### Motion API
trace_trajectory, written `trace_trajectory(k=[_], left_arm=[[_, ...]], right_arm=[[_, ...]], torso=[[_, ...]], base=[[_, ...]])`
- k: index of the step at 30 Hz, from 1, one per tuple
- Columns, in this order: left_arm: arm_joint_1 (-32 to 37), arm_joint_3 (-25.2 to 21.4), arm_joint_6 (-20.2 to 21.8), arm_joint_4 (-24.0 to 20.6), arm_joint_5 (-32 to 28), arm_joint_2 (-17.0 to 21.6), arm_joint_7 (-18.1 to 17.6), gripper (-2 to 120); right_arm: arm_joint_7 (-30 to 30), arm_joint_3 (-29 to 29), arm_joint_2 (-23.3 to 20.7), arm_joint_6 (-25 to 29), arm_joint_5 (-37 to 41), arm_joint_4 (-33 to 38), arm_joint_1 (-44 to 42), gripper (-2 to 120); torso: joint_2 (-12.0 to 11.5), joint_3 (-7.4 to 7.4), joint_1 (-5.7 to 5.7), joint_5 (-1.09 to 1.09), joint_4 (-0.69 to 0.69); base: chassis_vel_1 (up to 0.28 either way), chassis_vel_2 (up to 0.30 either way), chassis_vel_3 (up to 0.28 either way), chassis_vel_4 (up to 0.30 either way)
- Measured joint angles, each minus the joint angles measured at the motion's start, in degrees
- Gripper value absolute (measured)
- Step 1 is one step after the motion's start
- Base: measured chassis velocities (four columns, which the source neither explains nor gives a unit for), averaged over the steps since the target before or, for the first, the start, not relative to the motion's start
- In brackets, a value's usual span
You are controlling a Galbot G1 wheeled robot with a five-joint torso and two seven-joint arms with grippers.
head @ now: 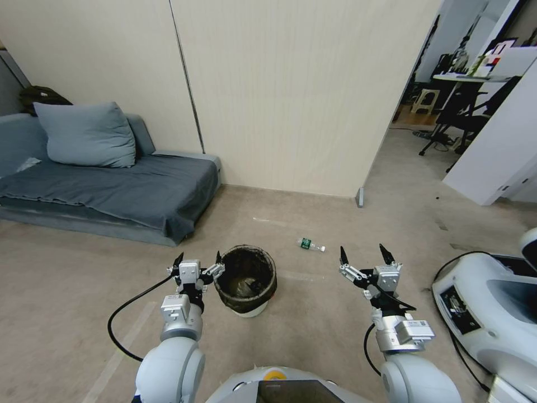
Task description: Pick up the trash bin, then pick up the garbage from the floor and place it into the trash bin.
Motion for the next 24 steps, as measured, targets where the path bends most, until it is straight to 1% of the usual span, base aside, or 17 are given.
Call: trace_trajectory(k=[6,16,17,19,21,22,23,24], left_arm=[[-0.08,0.01,-0.08,0.22,0.0,-0.02,-0.06,100],[-0.17,0.02,-0.19,0.47,-0.12,0.19,-0.15,100],[-0.17,0.03,-0.17,0.52,-0.39,0.29,-0.15,100],[-0.2,0.02,0.19,0.62,-1.44,0.48,-0.22,100],[-0.44,0.02,2.6,0.66,-4.79,0.94,-0.73,100],[-0.64,0.02,3.77,0.73,-5.61,1.14,-0.7,100],[-0.64,0.02,3.77,0.73,-5.61,1.14,-0.7,100],[-0.76,0.0,4.9,0.84,-6.63,1.35,-0.75,100]], right_arm=[[-0.07,-0.01,0.0,0.0,-0.01,-0.04,0.0,100],[-0.36,-0.02,0.0,0.52,0.01,-0.25,0.0,100],[-0.83,-0.01,0.0,1.89,0.01,-0.61,0.02,100],[-0.97,-0.08,0.0,1.96,0.01,-0.76,0.02,100],[-1.03,-0.09,0.0,2.32,-0.11,-0.81,0.0,100],[-1.54,-0.13,0.0,4.29,-0.31,-1.34,0.0,100],[-1.54,-0.13,0.0,4.29,-0.31,-1.34,0.0,100],[-1.89,-0.19,0.0,5.43,-0.43,-1.67,0.0,100]], torso=[[0.0,0.0,0.0,0.0,0.0],[0.0,0.0,0.0,0.0,0.0],[0.0,0.0,0.0,-0.01,0.0],[0.0,0.0,0.0,0.0,0.0],[0.0,0.0,0.0,-0.01,0.0],[0.0,0.0,0.0,-0.01,0.0],[0.0,0.0,0.0,-0.01,0.0],[0.0,0.0,0.0,0.0,0.0]], base=[[-0.078,0.065,0.078,-0.081],[0.0,0.0,0.0,0.0],[0.0,0.0,0.0,0.0],[0.0,0.0,0.0,0.0],[0.0,0.0,0.0,0.0],[0.0,0.0,0.0,0.0],[0.0,0.0,0.0,0.0],[0.0,0.0,0.0,0.0]])
